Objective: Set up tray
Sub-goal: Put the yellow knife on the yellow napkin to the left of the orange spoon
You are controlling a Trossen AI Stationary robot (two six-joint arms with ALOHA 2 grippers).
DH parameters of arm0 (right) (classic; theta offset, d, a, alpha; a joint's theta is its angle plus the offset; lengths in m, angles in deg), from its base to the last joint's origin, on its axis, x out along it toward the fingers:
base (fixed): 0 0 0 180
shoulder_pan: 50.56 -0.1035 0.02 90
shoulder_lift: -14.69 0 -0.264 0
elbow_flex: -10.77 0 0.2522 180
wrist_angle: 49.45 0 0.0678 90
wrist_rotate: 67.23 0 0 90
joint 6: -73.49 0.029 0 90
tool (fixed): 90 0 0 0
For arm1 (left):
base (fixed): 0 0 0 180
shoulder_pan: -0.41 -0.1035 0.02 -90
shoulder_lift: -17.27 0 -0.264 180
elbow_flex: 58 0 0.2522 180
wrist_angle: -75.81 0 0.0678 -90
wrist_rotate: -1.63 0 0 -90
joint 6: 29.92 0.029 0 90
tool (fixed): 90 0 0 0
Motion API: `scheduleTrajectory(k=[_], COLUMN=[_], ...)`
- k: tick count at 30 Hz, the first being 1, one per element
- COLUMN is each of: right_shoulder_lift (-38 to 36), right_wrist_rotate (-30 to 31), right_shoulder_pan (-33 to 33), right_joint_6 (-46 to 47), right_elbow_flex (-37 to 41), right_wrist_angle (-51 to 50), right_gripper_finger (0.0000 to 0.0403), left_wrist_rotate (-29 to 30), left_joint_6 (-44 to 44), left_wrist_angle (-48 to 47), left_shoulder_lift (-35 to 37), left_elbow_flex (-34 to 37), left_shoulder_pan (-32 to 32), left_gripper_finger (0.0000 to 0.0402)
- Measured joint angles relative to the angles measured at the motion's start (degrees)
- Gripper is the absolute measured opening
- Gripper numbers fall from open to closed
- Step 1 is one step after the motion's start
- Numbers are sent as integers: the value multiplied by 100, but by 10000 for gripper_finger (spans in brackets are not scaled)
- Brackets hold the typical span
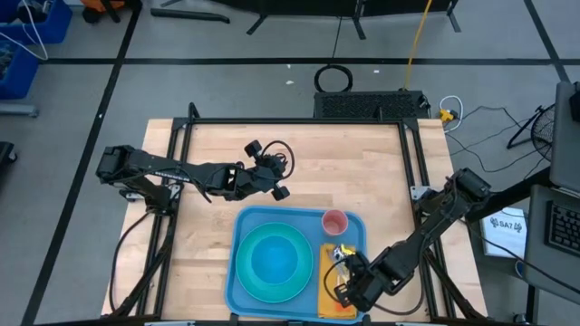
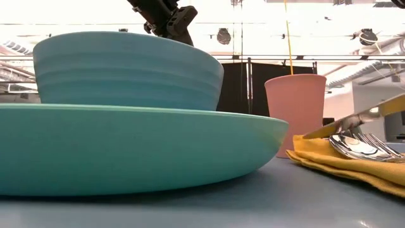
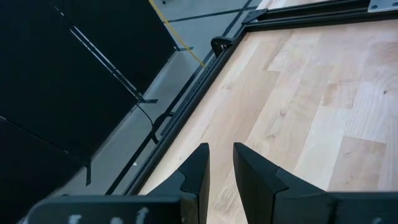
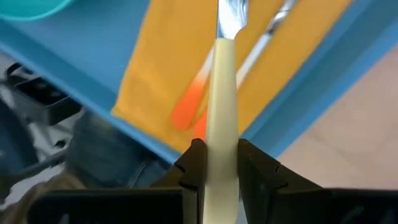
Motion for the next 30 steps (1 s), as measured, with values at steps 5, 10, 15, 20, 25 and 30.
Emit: scheduleTrajectory(k=[5,10,15,20,25,30], right_shoulder_lift=[9,77,119,118,118,118], right_wrist_rotate=[-330,-594,-518,-119,247,395], right_shoulder_pan=[163,303,300,225,151,25], right_joint_6=[-154,-494,-747,-928,-855,-743], right_elbow_flex=[55,143,158,153,153,153], right_wrist_angle=[442,707,701,837,828,815], right_gripper_finger=[51,51,51,51,51,51], left_wrist_rotate=[0,-2,7,236,245,245], left_joint_6=[9,9,16,128,127,127], left_wrist_angle=[0,-2,-22,-23,-25,-27], left_shoulder_lift=[0,2,2,0,2,2], left_elbow_flex=[0,0,0,0,0,0], left_shoulder_pan=[0,0,0,0,0,0], left_gripper_finger=[76,76,76,76,76,76])
